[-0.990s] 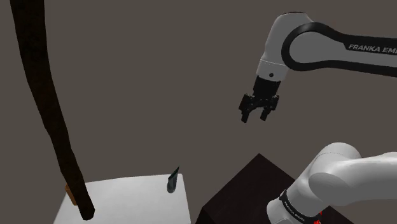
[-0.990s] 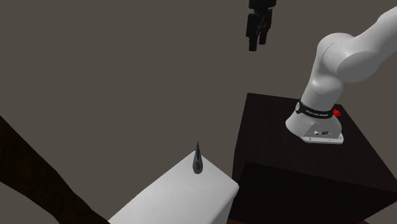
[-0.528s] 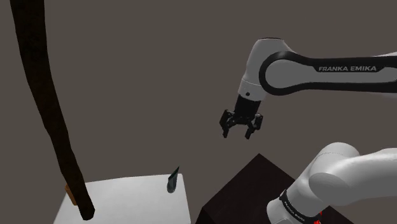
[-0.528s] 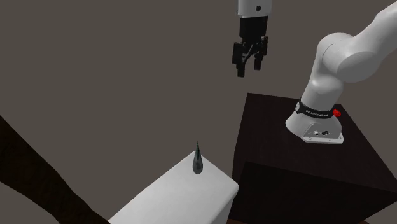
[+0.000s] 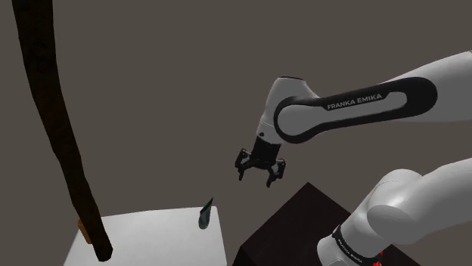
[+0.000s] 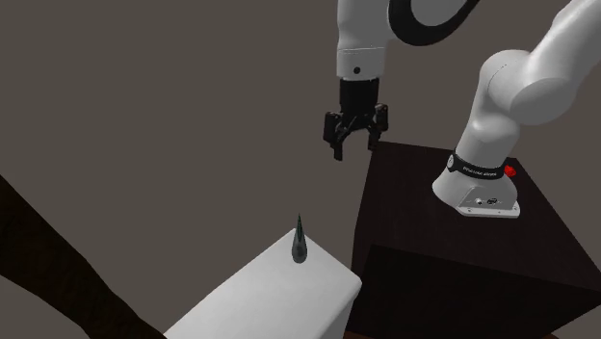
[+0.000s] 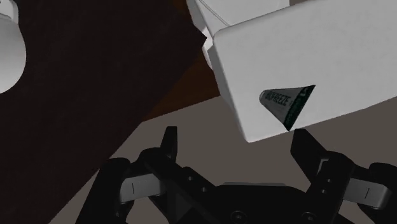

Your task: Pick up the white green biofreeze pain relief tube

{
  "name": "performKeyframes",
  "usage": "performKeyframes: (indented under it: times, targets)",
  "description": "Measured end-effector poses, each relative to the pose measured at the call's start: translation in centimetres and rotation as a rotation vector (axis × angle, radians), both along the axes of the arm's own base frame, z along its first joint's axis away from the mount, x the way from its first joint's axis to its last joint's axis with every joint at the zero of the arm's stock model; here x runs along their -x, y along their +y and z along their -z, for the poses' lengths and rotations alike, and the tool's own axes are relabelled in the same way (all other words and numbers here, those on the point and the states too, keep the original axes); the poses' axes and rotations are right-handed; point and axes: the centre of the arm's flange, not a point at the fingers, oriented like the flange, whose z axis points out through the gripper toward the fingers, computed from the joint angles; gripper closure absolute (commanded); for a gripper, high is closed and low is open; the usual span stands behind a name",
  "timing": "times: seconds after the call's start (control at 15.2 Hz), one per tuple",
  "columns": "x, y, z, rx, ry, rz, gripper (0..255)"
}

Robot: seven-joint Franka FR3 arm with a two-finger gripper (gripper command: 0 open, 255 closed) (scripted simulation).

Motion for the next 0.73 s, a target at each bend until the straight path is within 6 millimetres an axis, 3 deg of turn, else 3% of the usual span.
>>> performKeyframes:
  times: [0.73]
  targets:
    - [-5.7,6.2,10.6,-0.062,0.042,0.356,0]
